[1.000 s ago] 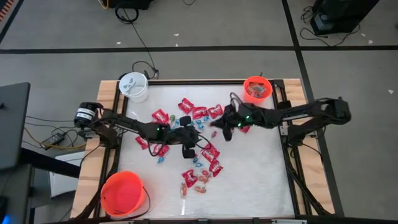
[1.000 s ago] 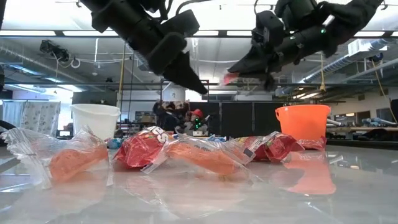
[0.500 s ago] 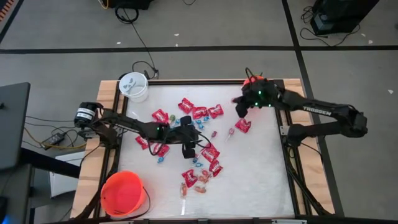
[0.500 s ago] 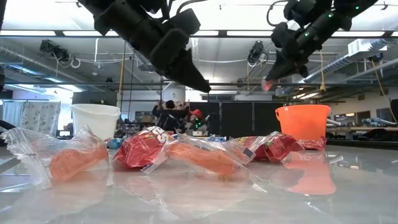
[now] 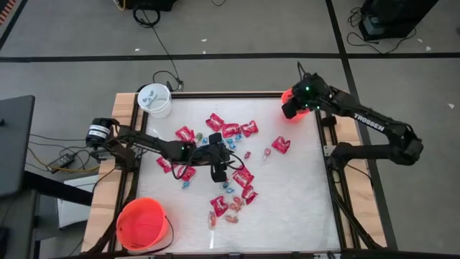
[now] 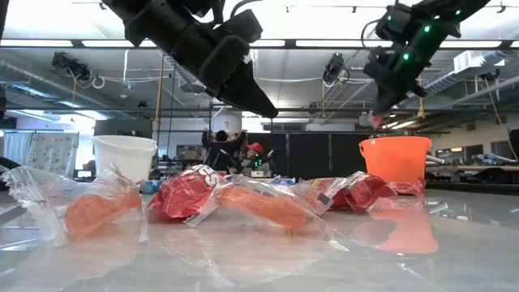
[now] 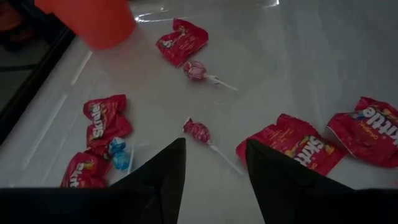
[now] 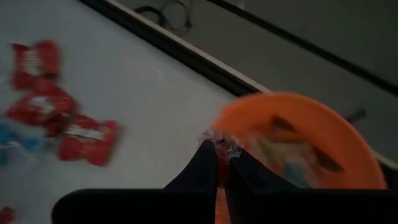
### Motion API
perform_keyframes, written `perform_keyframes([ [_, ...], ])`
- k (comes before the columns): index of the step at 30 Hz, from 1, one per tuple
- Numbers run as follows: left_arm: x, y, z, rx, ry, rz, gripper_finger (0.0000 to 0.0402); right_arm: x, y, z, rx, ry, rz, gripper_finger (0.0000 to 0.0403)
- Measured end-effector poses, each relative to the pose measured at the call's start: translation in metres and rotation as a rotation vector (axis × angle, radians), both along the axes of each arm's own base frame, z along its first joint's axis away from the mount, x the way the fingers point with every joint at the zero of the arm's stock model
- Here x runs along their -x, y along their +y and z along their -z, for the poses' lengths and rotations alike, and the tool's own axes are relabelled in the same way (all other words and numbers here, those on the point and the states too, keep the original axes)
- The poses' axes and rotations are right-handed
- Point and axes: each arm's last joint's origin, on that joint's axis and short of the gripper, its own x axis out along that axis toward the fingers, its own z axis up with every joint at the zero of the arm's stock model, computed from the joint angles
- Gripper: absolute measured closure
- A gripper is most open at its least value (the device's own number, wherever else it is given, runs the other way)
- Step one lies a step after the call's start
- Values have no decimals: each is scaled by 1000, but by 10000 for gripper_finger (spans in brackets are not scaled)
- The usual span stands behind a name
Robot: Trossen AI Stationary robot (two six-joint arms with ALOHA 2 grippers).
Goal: Sort candy by brand, put in halloween buckets
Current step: Put the left red gummy into the top orange bucket
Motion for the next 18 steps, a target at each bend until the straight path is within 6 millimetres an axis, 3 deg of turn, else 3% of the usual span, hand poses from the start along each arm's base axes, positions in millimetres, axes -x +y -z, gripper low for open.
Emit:
perform_keyframes([
  [10, -1, 0, -2, -9, -23, -17, 229, 7, -38, 31, -79, 138, 105, 382],
  [18, -1, 0, -2, -9, -23, -17, 229, 12, -71, 77, -259, 213, 160, 376],
])
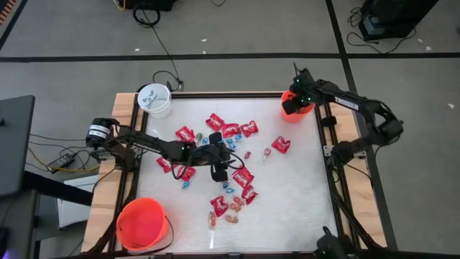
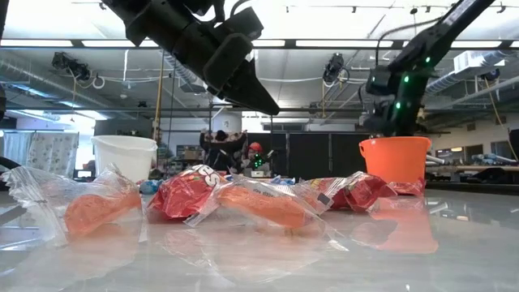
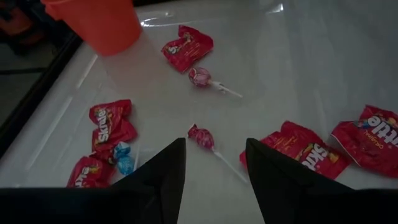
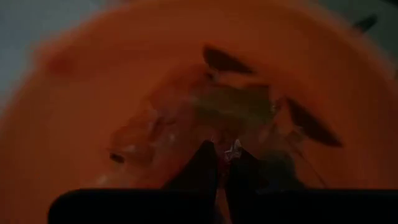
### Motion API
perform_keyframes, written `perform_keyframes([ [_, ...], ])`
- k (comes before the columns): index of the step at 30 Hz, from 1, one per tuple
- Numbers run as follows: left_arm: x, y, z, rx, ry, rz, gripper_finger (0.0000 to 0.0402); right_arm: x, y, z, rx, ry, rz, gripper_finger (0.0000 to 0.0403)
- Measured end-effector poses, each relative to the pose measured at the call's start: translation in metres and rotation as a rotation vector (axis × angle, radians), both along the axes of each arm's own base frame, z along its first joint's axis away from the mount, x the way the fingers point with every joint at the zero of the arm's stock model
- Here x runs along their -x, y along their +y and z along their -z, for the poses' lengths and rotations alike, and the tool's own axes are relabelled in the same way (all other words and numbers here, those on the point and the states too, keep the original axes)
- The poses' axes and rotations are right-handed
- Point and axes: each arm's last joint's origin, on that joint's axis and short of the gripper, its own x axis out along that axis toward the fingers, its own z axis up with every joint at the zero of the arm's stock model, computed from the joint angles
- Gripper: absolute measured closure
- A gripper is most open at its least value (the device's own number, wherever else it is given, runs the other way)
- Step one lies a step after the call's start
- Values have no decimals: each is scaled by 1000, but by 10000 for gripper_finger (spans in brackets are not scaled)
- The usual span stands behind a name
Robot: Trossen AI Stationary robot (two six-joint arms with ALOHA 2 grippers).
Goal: Sort candy by brand, put in halloween buckets
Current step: Put the left red gummy into the top orange bucket, then put the bottom left orange gummy into the top orange bucket
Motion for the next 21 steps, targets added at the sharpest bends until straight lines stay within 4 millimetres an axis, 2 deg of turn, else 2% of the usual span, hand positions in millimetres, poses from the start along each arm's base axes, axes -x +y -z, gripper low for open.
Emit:
perform_keyframes([
  [3, 0, 0, 0, 0, 1, -1, 229, -1, -6, 13, -65, -15, -17, 369],
  [8, 0, 0, 0, 7, 2, -5, 229, -1, -5, 13, -84, -37, -31, 338],
  [16, 0, 0, 0, 1, 2, -3, 229, 7, 9, -27, 69, -124, -57, 266],
  [21, -1, 1, -3, -72, -16, -17, 229, 16, 23, -54, 167, -197, -32, 229],
])
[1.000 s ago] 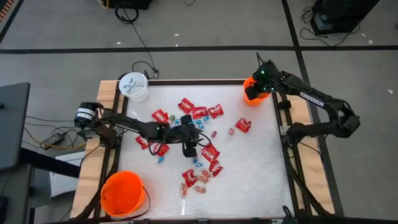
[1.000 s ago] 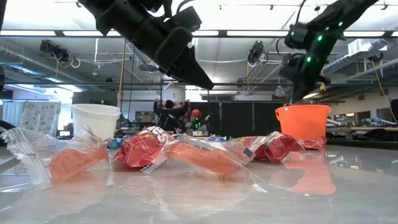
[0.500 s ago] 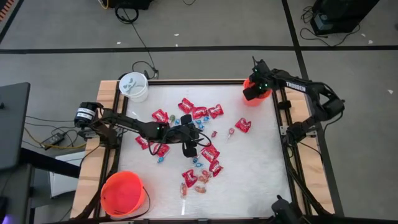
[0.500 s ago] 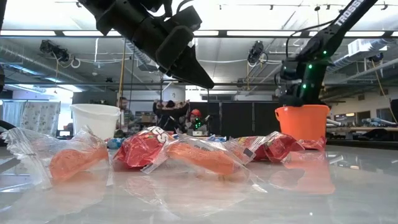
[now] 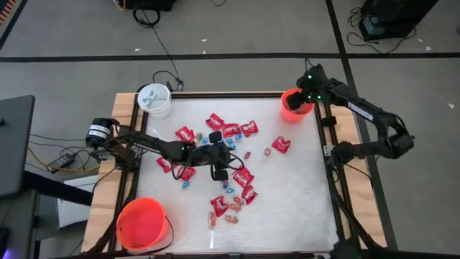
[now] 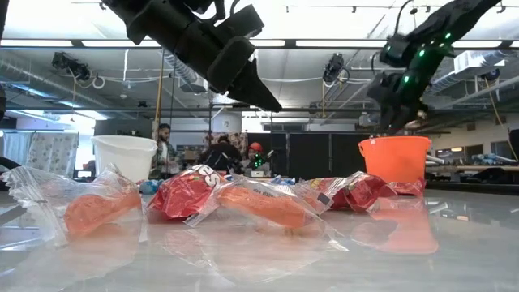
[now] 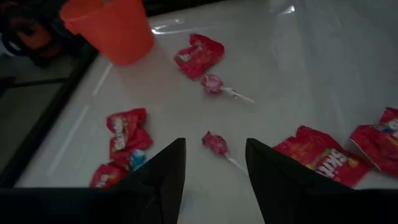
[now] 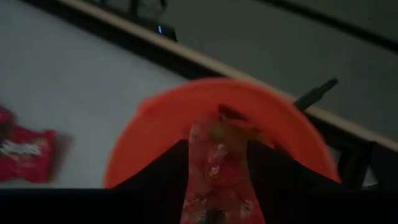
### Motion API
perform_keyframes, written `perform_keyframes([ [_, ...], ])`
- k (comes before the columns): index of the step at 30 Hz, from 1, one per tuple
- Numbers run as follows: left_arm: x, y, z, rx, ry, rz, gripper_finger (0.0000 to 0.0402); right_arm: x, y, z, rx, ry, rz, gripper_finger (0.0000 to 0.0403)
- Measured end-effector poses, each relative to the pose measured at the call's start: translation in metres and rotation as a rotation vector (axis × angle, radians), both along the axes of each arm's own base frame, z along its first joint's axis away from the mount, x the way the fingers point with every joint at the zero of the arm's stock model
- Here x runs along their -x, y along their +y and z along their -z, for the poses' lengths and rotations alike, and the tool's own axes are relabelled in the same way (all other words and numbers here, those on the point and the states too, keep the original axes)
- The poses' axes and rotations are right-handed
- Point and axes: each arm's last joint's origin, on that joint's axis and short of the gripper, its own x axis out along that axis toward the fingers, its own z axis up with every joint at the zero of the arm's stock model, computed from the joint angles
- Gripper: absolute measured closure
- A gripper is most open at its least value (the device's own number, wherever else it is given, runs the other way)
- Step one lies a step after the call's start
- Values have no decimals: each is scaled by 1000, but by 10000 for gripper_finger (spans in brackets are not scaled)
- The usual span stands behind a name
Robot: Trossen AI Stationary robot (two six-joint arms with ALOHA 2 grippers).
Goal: Sort candy by brand, put in halloween buckets
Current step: Put the bottom left orange gummy into the top orange bucket
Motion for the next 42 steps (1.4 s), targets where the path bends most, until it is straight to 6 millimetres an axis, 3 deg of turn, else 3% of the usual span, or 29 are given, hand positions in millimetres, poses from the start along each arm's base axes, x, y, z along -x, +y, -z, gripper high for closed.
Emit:
perform_keyframes([
  [5, -2, 0, -3, -10, -30, 2, 229, 7, 18, -26, 107, -76, -4, 207],
  [11, -2, 0, -3, -24, -24, 26, 229, 12, 44, -50, 202, -163, -56, 209],
  [18, -2, 4, -2, 15, -24, 0, 229, 1, 89, -65, 250, -327, -262, 223],
  [26, -2, -13, -6, 57, -74, 62, 229, -21, 143, -48, 196, -520, -530, 234],
  [32, -8, -35, -24, 99, -175, 148, 229, -41, 174, -36, 166, -638, -724, 234],
  [35, -7, -49, -28, 109, -139, 192, 229, -52, 188, -24, 130, -625, -816, 234],
  [42, 12, -93, -16, 191, 35, 320, 229, -75, 219, 17, 54, -525, -942, 234],
])
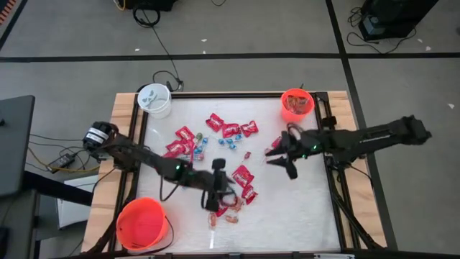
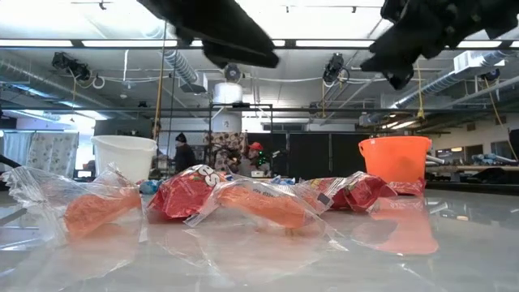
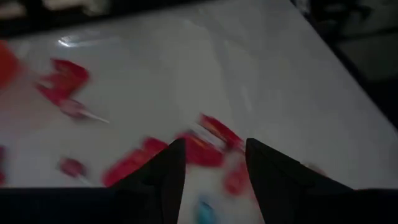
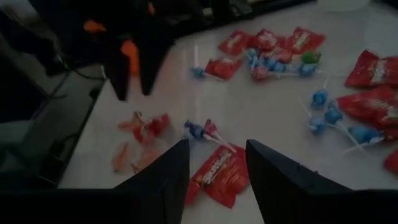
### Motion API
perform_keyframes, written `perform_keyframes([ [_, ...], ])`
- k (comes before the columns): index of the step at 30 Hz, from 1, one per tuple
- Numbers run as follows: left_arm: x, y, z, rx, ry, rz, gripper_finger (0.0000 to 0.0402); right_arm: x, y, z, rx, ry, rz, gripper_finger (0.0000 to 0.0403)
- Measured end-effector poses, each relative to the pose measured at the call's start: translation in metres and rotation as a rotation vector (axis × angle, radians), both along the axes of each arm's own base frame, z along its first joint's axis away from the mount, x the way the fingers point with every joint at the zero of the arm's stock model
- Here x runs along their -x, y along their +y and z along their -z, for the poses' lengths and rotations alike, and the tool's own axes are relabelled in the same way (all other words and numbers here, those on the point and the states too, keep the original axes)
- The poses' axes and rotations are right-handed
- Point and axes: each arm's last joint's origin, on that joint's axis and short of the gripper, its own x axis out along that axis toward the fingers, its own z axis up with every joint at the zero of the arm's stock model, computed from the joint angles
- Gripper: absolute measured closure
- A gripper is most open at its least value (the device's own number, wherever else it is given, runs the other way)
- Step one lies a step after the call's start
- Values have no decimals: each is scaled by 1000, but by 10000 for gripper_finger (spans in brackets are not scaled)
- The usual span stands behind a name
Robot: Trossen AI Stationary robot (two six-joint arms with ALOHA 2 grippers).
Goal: Sort candy by brand, put in halloween buckets
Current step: Put the bottom left orange gummy into the top orange bucket
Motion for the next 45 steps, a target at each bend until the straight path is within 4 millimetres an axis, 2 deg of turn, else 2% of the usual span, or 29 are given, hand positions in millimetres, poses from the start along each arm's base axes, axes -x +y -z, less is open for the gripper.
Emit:
perform_keyframes([
  [3, 8, -15, 4, 37, 50, 10, 229, -8, 8, 12, 32, 17, 35, 234],
  [9, 19, -41, 10, 104, 103, 117, 229, -17, 15, 18, 10, 16, 20, 234],
  [12, 21, -53, 21, 91, 130, 156, 229, -18, 19, 20, -9, 27, -3, 234],
  [17, 18, -67, 53, 78, 217, 200, 229, -19, 25, 22, -13, 28, -25, 234],
  [21, 21, -68, 67, 189, 347, 170, 229, -19, 25, 20, -15, 15, -24, 234],
  [28, 26, -69, 66, 319, 409, 43, 229, -23, 13, 16, 32, -40, 12, 234],
  [34, 29, -71, 76, 272, 431, -25, 229, -25, 5, 14, 34, -59, 25, 234],
  [40, 29, -70, 95, 192, 472, -97, 231, -25, 4, 14, 46, -61, 13, 234],
  [42, 29, -69, 100, 182, 489, -106, 240, -25, 4, 14, 45, -54, 8, 234],
  [45, 28, -68, 102, 175, 491, -114, 274, -25, 4, 14, 44, -57, 6, 234],
])
